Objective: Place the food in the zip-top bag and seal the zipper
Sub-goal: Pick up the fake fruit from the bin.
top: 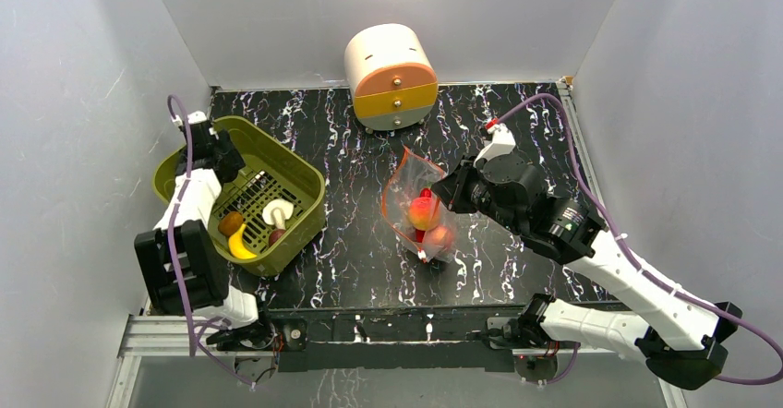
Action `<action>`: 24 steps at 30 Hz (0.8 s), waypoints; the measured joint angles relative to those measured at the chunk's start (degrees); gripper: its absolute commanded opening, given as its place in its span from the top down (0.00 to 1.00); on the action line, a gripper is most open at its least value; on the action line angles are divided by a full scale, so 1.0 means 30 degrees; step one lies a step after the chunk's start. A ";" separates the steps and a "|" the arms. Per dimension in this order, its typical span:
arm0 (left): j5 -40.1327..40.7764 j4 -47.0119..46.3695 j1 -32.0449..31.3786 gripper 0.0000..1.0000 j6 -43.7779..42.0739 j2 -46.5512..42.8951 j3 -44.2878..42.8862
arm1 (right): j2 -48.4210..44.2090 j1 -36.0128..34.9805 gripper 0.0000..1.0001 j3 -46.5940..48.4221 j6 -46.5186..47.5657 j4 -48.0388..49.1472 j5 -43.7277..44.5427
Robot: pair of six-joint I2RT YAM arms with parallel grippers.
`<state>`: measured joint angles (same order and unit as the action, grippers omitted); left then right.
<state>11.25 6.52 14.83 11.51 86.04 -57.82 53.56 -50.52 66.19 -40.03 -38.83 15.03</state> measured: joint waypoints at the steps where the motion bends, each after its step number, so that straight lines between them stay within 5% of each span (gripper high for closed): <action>1: -0.0321 0.0189 -0.0007 0.63 0.0175 -0.0437 0.0138 | -0.0029 0.0000 1.00 -0.0015 -0.0007 0.0007 0.0000; 15: -0.4160 0.3461 -0.0313 0.64 0.1282 -0.5093 0.0138 | -0.0117 0.0000 1.00 -0.0051 0.0022 0.0000 0.0073; 24: -0.6105 0.6098 -0.2521 0.63 -0.0153 -0.6878 -0.0787 | -0.0066 0.0000 1.00 -0.0197 0.0022 0.0182 0.0080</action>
<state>-7.07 24.82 7.27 11.05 65.41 -60.18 53.36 -50.52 65.60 -39.97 -38.28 15.27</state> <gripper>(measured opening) 0.601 0.010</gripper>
